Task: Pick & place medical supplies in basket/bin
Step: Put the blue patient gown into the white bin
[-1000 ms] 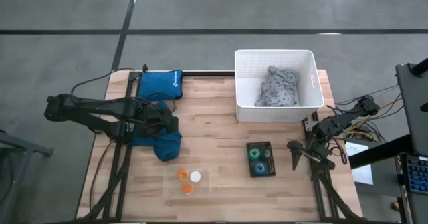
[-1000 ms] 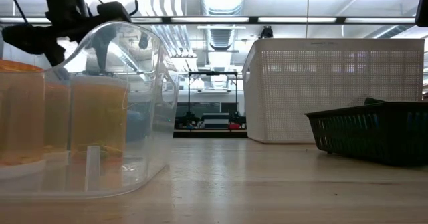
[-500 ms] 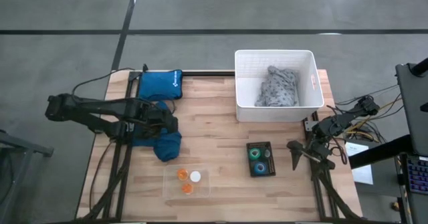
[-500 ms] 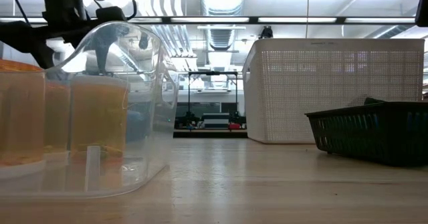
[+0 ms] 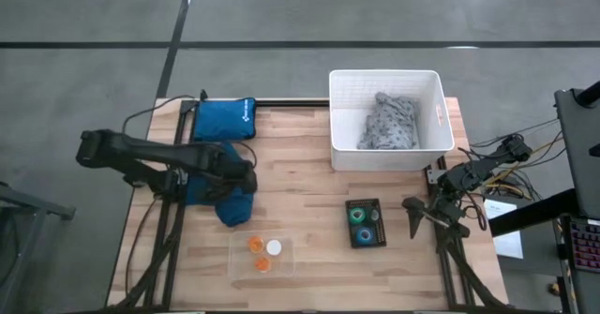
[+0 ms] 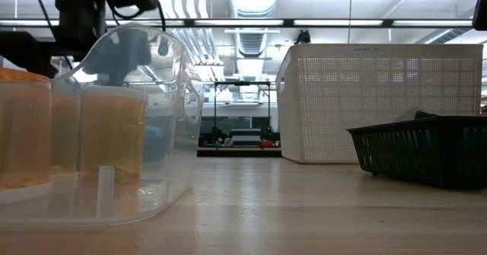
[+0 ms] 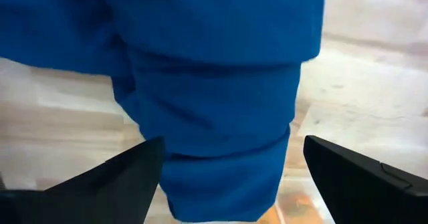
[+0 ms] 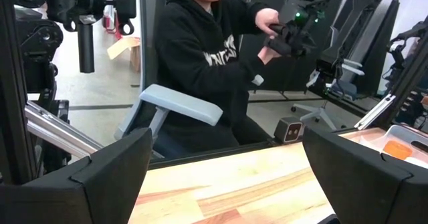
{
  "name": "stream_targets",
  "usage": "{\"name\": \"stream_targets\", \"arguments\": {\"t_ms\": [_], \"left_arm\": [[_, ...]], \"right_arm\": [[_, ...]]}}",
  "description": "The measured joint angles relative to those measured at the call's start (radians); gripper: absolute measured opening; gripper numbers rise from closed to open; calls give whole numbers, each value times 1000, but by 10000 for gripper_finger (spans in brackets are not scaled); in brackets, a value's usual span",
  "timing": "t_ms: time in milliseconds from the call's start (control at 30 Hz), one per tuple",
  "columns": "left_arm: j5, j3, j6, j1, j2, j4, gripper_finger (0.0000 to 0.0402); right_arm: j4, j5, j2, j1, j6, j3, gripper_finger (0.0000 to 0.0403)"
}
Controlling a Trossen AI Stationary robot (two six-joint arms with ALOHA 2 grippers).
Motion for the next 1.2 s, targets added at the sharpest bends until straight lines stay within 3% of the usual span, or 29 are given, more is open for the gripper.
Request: {"name": "stream_targets", "arguments": {"t_ms": [700, 933, 1067, 1200], "left_arm": [[19, 0, 36, 0, 322, 61, 365], [20, 0, 59, 0, 370, 64, 363], [18, -1, 68, 0, 368, 66, 346], [13, -2, 70, 0, 368, 67, 302]], "right_arm": [[0, 0, 0, 0, 0, 0, 384], [0, 0, 0, 0, 0, 0, 384], [0, 0, -1, 0, 0, 0, 384], [0, 0, -1, 0, 0, 0, 384]]}}
